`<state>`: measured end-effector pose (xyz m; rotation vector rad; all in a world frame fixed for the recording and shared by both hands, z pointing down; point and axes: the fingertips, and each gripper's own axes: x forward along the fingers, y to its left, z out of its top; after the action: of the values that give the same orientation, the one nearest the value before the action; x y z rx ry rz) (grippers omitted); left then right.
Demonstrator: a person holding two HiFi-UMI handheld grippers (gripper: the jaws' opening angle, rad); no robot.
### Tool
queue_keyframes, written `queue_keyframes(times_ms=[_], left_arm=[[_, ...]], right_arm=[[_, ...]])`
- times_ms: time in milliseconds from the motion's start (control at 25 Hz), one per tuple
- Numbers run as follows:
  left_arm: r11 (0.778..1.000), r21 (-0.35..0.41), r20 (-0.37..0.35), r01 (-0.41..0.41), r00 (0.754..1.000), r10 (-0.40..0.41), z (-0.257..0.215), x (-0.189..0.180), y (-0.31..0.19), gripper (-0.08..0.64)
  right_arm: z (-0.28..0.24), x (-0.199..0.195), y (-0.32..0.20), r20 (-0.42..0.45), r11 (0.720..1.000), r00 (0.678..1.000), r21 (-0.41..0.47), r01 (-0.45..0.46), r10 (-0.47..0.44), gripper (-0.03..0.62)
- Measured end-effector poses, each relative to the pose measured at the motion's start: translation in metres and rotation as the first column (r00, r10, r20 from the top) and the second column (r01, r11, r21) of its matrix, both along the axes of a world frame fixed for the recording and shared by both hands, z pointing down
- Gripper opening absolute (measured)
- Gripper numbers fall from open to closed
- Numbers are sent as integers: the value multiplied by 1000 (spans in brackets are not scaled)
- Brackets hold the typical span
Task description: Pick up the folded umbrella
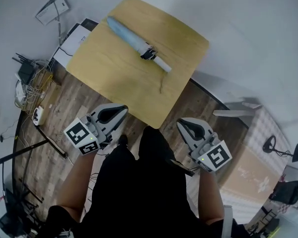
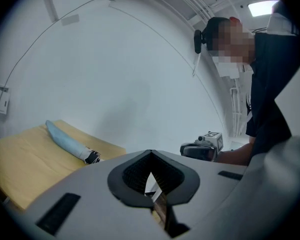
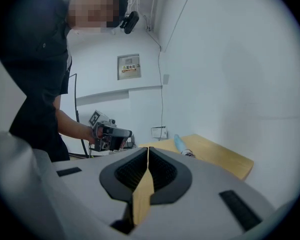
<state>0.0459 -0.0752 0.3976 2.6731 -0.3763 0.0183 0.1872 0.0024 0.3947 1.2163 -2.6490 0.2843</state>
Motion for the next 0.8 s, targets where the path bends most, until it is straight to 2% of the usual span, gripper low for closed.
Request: queue_keyframes(times_ms=[240, 400, 720, 760, 800], left_arm=[[997, -58, 12, 54, 999, -53, 9, 62, -36, 8], [997, -47, 36, 68, 997, -66, -2, 89, -48, 8], [995, -32, 89, 96, 992, -92, -5, 96, -77, 8], [995, -29, 89, 100, 991, -97, -6, 95, -83, 8], [994, -26, 87, 105, 991, -102, -7, 94, -90, 8]], right_arm=[[-8, 53, -51, 50, 996, 995, 14, 91, -91, 20], [-17, 73, -78, 69, 989, 987, 37, 140, -143, 20], [-22, 87, -128, 145, 984, 974, 62, 167, -174, 27], [-22, 87, -136, 153, 985, 973, 61, 163, -171, 44], [-23, 87, -144, 156, 985, 973, 59, 162, -170, 87]])
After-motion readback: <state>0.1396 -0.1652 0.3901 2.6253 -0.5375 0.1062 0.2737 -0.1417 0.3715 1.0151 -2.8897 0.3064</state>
